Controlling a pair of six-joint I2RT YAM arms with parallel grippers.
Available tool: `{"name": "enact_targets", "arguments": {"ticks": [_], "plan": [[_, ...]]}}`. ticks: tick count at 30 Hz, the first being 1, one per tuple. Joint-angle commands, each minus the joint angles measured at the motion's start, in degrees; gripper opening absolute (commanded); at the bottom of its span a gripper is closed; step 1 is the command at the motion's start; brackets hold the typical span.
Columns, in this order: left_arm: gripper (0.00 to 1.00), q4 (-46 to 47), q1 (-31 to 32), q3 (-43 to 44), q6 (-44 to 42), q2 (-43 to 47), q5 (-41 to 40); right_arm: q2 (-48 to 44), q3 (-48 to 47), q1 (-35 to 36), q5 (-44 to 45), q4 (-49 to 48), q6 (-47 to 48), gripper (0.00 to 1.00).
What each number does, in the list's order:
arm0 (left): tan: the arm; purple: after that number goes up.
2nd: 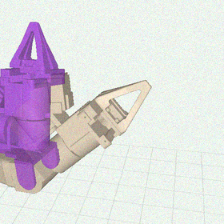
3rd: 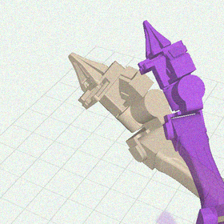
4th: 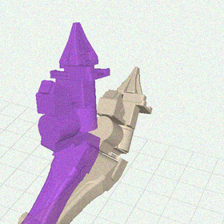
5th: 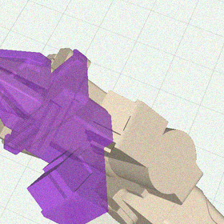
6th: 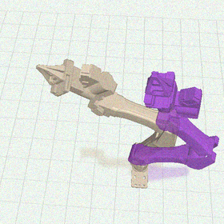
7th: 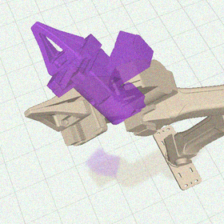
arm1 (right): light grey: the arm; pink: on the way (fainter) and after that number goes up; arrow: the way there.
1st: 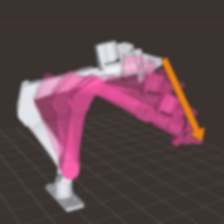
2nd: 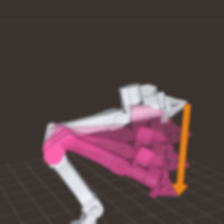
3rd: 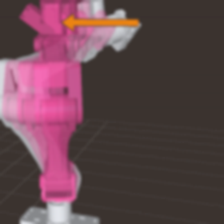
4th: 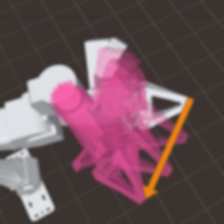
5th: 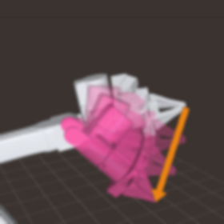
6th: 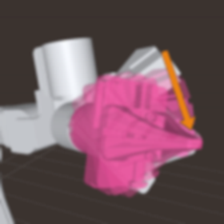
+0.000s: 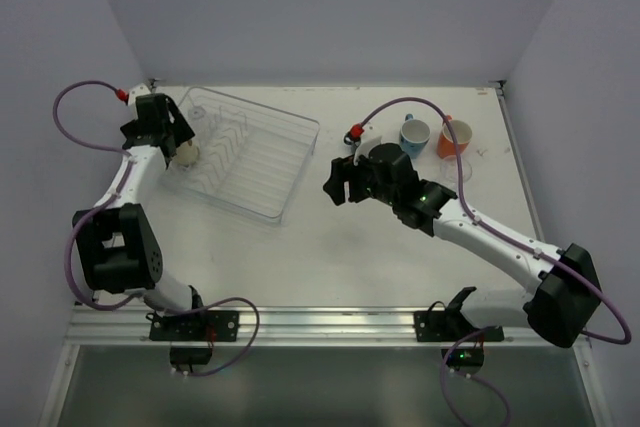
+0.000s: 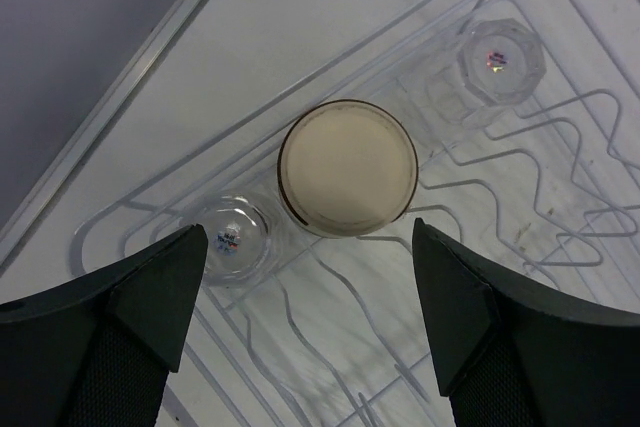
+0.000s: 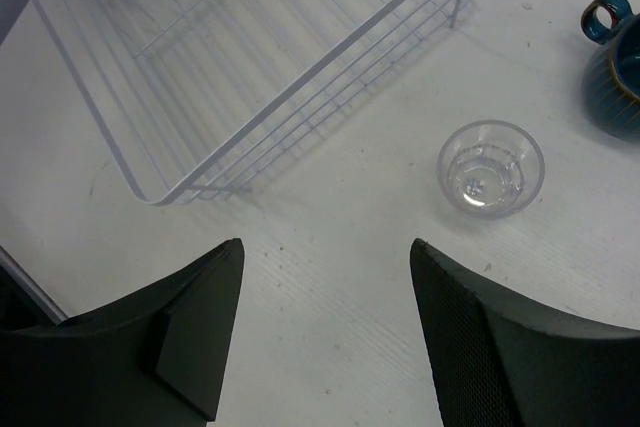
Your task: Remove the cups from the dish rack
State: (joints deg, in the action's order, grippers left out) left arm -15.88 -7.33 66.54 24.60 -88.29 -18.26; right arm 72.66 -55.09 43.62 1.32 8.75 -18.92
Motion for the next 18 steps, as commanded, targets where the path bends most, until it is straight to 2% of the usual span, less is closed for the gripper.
{"name": "enact_targets", "arguments": {"ticks": [1, 6, 18], "plan": [[0.89, 4.8, -1.9, 0.8, 1.1, -1.4, 4.1, -1.8, 0.2, 0.3, -2.4, -3.4, -0.8, 0.70], [0.88, 8.2, -2.2, 1.3, 0.6, -4.3, 6.9, -1.0, 0.1, 0.4, -3.3, -3.5, -0.9, 0.70], [0.87, 10.3, -2.2, 1.9, 0.1, -8.8, 7.8, 0.4, -0.5, 0.8, -3.4, -3.4, -0.8, 0.70]]}}
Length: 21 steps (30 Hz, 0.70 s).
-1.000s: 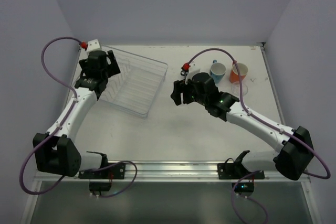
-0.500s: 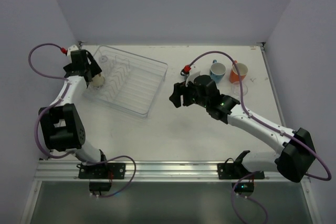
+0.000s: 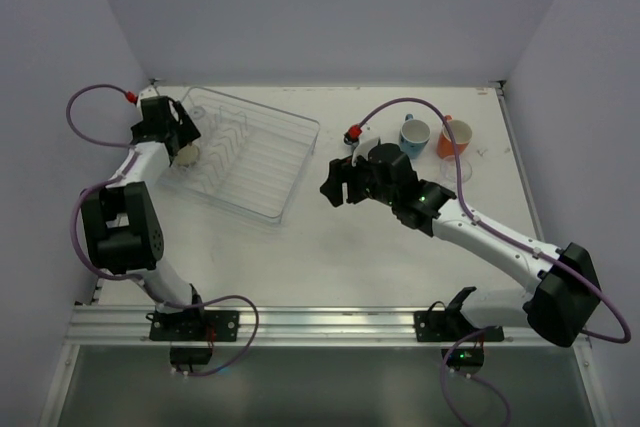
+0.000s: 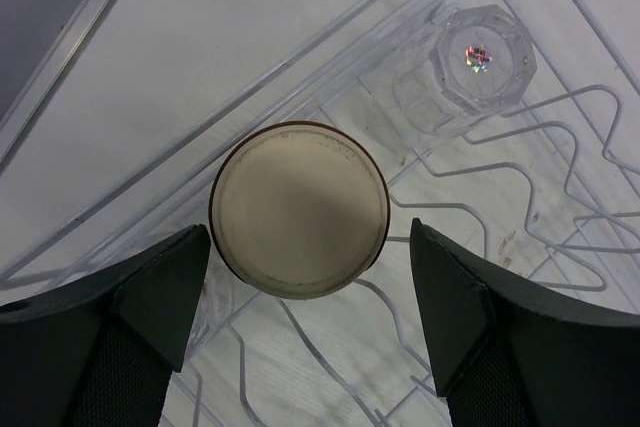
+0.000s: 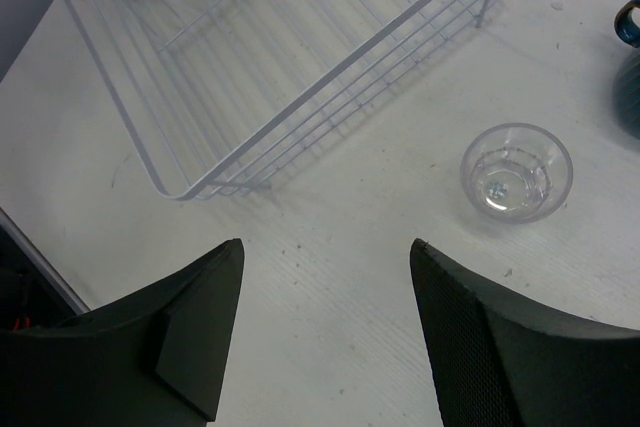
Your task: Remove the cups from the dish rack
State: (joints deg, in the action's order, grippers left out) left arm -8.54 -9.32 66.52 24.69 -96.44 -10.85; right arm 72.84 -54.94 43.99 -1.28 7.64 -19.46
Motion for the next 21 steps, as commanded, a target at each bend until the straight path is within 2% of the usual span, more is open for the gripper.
{"name": "enact_targets", "arguments": {"ticks": [1, 8, 14, 20, 21], "plan": [[0.87, 3.1, -0.3, 1.9, 0.0, -0.8, 0.4, 0.2, -0.7, 0.5, -0.8, -2.3, -0.3, 0.70], [0.82, 3.0, -0.3, 3.9, -0.5, -2.6, 0.0, 0.2, -0.6, 0.6, -1.0, -2.3, -0.2, 0.70], [0.67, 2.6, -0.3, 4.1, -0.9, -2.6, -1.0, 0.1, -0.8, 0.7, -0.7, -2.2, -0.1, 0.70], [0.63, 2.4, -0.3, 4.4, -0.8, -2.9, -0.1, 0.2, -1.0, 0.7, -0.6, -2.1, -0.1, 0.70], [0.60, 2.3, -0.3, 4.4, -0.9, -3.1, 0.1, 0.1, -1.0, 0.7, -0.6, -2.0, -0.2, 0.70]]}}
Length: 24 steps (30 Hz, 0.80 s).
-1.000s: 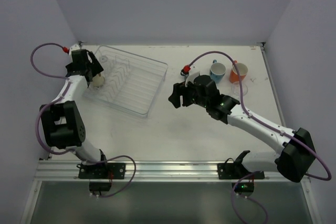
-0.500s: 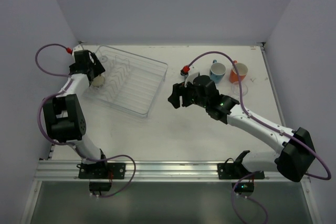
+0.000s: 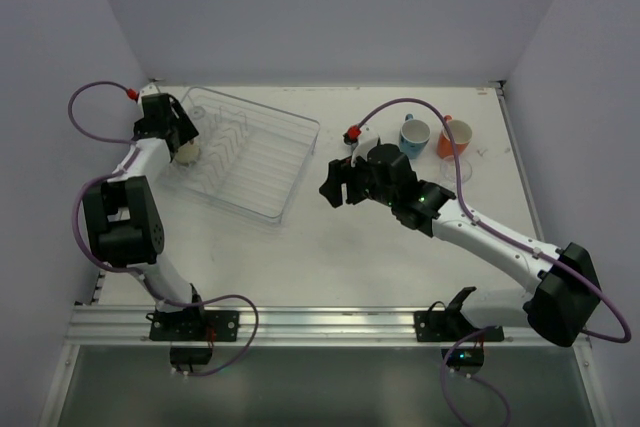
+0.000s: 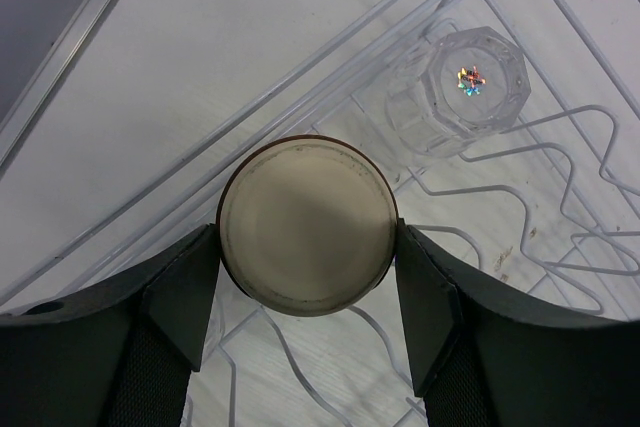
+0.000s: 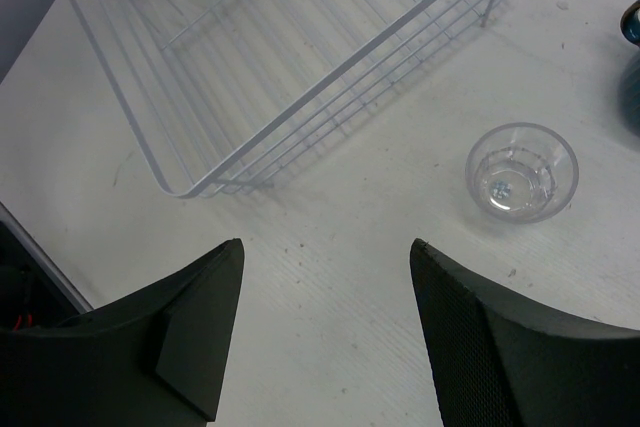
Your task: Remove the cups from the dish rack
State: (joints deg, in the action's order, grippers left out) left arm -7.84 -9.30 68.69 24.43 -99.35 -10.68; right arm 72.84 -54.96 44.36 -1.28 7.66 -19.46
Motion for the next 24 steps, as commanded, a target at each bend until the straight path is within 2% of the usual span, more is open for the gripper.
{"name": "enact_targets", "arguments": {"ticks": [1, 6, 15, 20, 24], "plan": [[0.53, 1.5, -0.2, 2.2, -0.6, -0.4, 0.4, 0.0, -0.9, 0.4, -0.6, -2.1, -0.1, 0.70], [0.45, 2.1, -0.2, 2.5, 0.8, 2.5, 2.8, 0.4, -1.3, 0.5, -0.8, -2.4, -0.2, 0.70], [0.43, 2.8, -0.2, 4.3, 2.6, 9.5, 5.1, 0.2, -3.0, 0.5, -1.8, -3.4, -2.2, 0.70], [0.39, -0.7, -0.2, 5.1, 3.3, 13.5, 3.6, -0.2, -4.5, 0.6, -3.1, -3.6, -3.8, 0.70], [0.38, -2.3, -0.3, 2.7, 5.5, 18.0, 6.4, -0.9, -5.4, 0.7, -5.4, -5.5, -6.3, 0.70]]}}
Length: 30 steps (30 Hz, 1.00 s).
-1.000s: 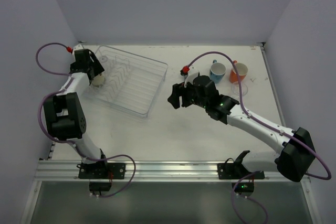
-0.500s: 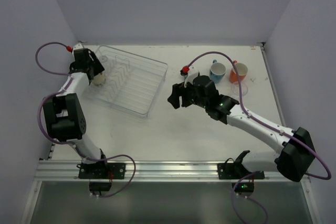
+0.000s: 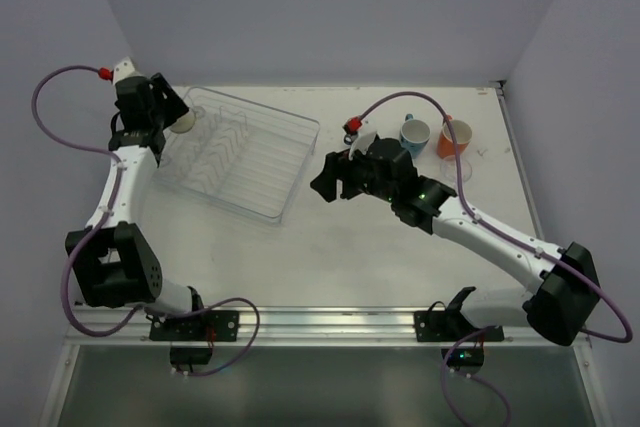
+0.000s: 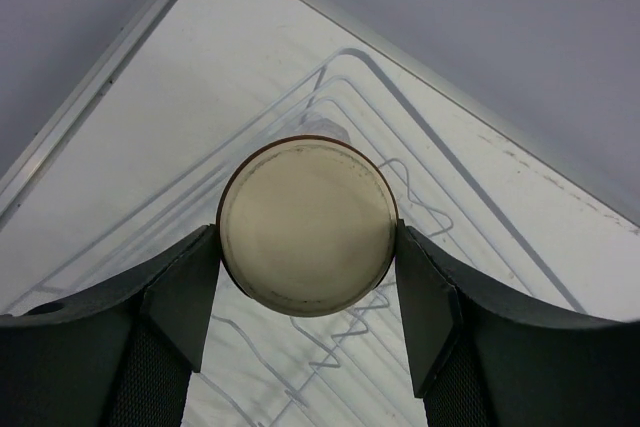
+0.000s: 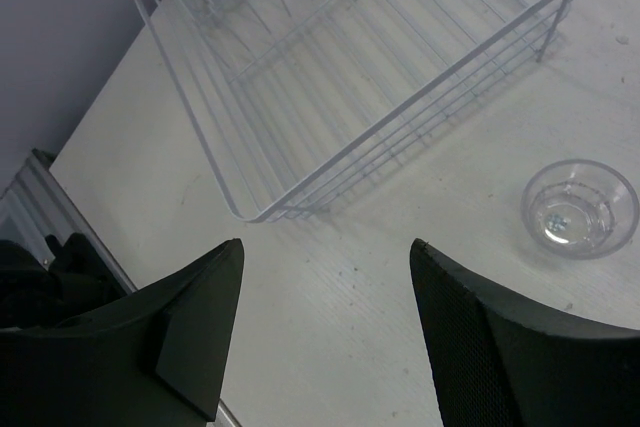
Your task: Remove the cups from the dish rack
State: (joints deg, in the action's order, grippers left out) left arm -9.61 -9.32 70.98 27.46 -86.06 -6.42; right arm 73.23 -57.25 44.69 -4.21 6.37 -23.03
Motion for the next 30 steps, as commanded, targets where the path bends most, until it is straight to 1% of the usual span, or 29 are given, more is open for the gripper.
{"name": "enact_targets", "arguments": {"ticks": [1, 3, 4, 5, 6, 7, 8, 10, 11, 12, 14, 15, 16, 17, 18, 21, 27, 30], "plan": [[0.38, -0.4, -0.2, -0.3, 3.6, 7.3, 3.1, -1.8, -3.0, 0.3, -3.2, -4.9, -3.3, 0.70], [0.38, -0.6, -0.2, -2.2, 5.4, 11.2, 6.3, -2.6, -2.0, 0.4, -4.0, -7.8, -5.9, 0.70], [0.38, -0.6, -0.2, -2.9, 6.2, 12.8, 10.5, -3.7, -1.5, 0.5, -5.0, -9.1, -8.2, 0.70], [0.37, -0.5, -0.2, -4.4, 7.1, 14.2, 12.5, -4.3, -0.7, 0.5, -5.5, -12.4, -9.6, 0.70], [0.37, -0.2, -0.2, -5.3, 9.1, 17.5, 14.5, -4.9, 0.2, 0.4, -6.2, -14.4, -11.1, 0.70], [0.37, 0.2, -0.2, -6.5, 10.2, 19.2, 16.9, -6.2, 2.3, 0.5, -6.8, -16.6, -14.1, 0.70], [0.37, 1.6, -0.2, -8.6, 11.5, 20.8, 22.5, -7.0, 3.4, 0.5, -7.5, -18.7, -15.7, 0.71], [0.36, 3.6, 0.1, -11.1, 16.1, 25.9, 28.0, -8.6, 7.0, 0.5, -8.2, -26.2, -19.8, 0.71], [0.36, 5.2, 0.1, -12.6, 18.0, 27.6, 33.3, -9.0, 8.1, 0.5, -8.5, -28.6, -21.3, 0.71], [0.36, 10.0, 0.1, -15.8, 22.6, 30.8, 35.9, -9.2, 9.9, 0.5, -9.1, -33.5, -22.6, 0.71], [0.36, 15.6, 0.6, -19.4, 27.4, 33.9, 42.1, -8.7, 11.3, 0.5, -10.6, -38.6, -26.1, 0.71], [0.36, 20.7, 0.6, -22.7, 32.3, 36.3, 43.8, -8.2, 11.6, 0.5, -12.4, -42.7, -27.0, 0.71], [0.36, 22.8, 0.9, -24.1, 34.7, 37.3, 45.5, -7.3, 11.4, 0.5, -14.0, -44.4, -28.1, 0.71], [0.35, 27.1, 1.1, -26.6, 36.8, 37.9, 48.4, -5.5, 10.6, 0.5, -15.6, -45.9, -28.6, 0.71], [0.35, 29.0, 1.2, -27.6, 40.6, 39.2, 49.6, -4.6, 9.9, 0.4, -17.7, -46.6, -29.0, 0.71], [0.34, 31.9, 2.5, -29.9, 44.7, 41.7, 52.3, -2.1, 8.5, 0.6, -18.8, -50.9, -31.7, 0.71], [0.33, 34.7, 6.8, -33.1, 49.1, 46.0, 54.1, 0.0, 6.5, 0.7, -19.1, -51.4, -32.5, 0.70], [0.33, 34.1, 7.8, -33.2, 48.9, 46.7, 54.1, 0.4, 5.4, 0.8, -20.3, -51.8, -32.4, 0.69]]}}
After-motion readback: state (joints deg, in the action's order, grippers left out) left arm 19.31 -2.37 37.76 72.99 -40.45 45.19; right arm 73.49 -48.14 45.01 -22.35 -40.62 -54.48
